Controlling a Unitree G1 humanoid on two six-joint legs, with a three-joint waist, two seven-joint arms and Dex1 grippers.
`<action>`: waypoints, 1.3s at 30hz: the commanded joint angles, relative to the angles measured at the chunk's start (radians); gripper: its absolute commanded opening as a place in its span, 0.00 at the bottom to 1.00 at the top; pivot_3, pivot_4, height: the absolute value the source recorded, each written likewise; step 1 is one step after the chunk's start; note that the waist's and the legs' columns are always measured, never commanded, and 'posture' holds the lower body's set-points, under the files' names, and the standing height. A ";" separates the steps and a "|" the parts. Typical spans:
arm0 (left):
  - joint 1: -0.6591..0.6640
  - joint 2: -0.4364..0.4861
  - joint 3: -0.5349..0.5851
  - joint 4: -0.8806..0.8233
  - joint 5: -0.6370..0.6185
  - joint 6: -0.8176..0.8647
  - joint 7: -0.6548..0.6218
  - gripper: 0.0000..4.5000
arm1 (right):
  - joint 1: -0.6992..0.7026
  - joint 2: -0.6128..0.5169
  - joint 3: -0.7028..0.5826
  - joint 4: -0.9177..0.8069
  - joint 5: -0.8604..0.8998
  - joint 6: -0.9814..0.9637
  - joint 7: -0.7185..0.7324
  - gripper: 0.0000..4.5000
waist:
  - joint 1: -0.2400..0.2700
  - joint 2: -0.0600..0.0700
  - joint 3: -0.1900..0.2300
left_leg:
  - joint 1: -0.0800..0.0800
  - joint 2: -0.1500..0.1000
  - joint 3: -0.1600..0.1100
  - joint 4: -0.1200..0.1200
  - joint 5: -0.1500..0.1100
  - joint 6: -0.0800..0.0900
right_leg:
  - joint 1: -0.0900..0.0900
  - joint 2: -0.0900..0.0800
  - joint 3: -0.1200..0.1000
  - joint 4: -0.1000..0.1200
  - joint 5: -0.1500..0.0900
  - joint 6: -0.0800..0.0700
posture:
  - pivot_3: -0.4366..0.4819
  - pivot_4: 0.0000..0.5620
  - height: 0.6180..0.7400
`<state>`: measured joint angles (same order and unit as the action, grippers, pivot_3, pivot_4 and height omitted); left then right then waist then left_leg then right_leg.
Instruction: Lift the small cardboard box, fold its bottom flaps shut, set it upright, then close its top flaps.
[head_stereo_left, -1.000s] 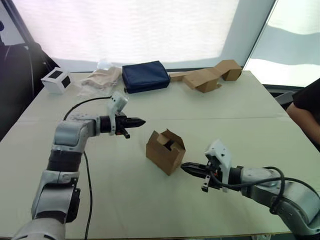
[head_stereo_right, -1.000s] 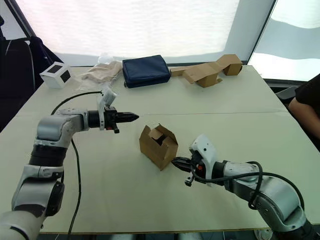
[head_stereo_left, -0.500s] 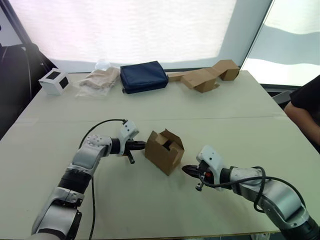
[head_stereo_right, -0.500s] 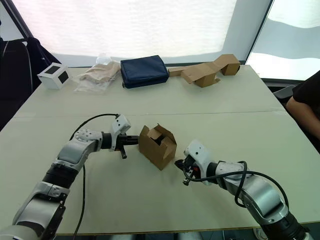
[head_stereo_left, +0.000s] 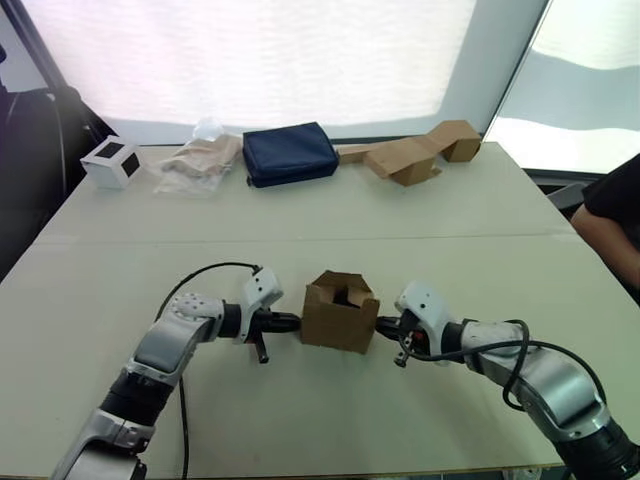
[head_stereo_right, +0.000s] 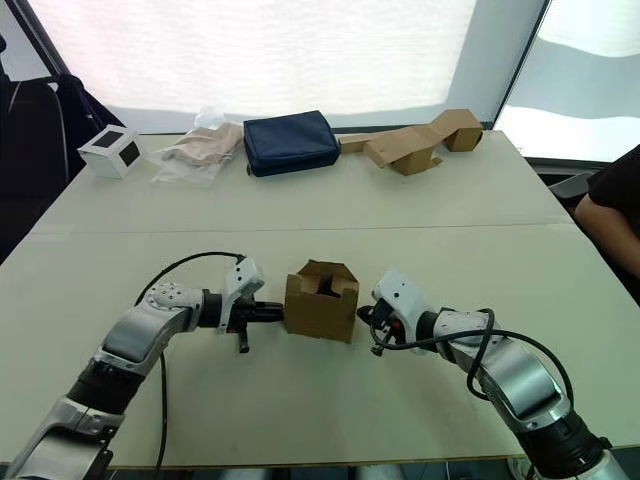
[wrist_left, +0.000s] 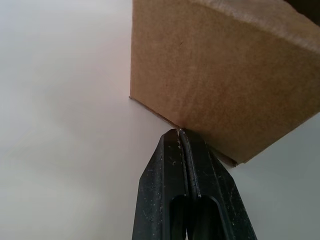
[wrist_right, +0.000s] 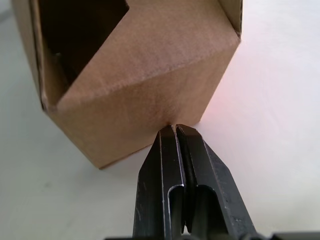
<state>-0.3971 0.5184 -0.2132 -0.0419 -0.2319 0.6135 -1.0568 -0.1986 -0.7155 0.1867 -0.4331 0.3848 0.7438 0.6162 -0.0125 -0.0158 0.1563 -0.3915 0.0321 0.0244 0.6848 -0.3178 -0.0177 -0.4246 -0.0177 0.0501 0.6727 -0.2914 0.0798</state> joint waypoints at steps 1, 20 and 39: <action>0.020 -0.003 -0.010 -0.059 -0.029 0.027 0.013 0.00 | -0.021 0.018 -0.010 -0.003 -0.019 -0.036 0.014 0.00 | 0.000 0.000 0.000 | 0.000 0.000 0.000 0.000 0.000 0.000 | 0.000 0.000 0.000 0.000 0.000 0.000 | 0.48 0.27 1.00; 0.007 -0.010 -0.007 -0.031 -0.018 -0.020 0.081 0.00 | -0.017 0.034 -0.009 -0.007 -0.042 -0.031 0.055 0.00 | -0.001 0.000 0.000 | 0.000 0.000 0.000 0.000 0.000 0.000 | 0.000 0.000 0.000 0.001 0.000 0.000 | 0.48 0.27 1.00; -0.122 0.128 0.072 0.060 -0.065 -0.031 -0.044 0.00 | -0.036 -0.044 -0.215 -0.013 0.088 0.038 0.162 0.00 | -0.001 0.000 0.000 | 0.000 0.000 0.000 0.000 0.000 0.000 | 0.000 0.001 0.000 0.000 0.000 0.000 | 0.48 0.27 1.00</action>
<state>-0.4803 0.6187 -0.1786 0.0373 -0.2642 0.5780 -1.0572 -0.2181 -0.7379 0.0326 -0.4103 0.4344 0.7764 0.7559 -0.0136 -0.0159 0.1564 -0.3912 0.0320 0.0244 0.6847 -0.3179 -0.0176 -0.4246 -0.0171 0.0499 0.6731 -0.2914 0.0798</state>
